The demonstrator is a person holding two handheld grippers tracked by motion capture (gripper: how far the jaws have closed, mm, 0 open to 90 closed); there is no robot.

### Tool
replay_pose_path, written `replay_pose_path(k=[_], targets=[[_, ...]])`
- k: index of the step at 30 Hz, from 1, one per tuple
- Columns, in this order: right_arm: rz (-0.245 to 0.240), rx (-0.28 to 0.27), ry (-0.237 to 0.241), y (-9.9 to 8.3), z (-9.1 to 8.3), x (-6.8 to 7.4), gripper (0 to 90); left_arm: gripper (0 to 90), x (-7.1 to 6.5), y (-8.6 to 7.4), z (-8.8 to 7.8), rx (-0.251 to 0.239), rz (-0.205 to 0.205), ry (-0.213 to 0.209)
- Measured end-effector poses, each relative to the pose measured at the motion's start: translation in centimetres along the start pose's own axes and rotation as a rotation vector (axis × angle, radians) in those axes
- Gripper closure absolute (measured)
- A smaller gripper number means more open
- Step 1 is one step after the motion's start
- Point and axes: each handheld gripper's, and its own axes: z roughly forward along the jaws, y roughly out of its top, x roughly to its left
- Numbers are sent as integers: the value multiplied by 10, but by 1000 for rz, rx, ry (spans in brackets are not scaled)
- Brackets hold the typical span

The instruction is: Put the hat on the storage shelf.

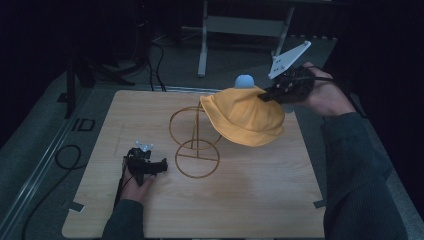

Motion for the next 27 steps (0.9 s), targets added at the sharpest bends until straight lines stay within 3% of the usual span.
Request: replay_pose_path(k=[27], targets=[[-39,-37,25,20,8,6,842,0,0,0,0,-1,-1,0]])
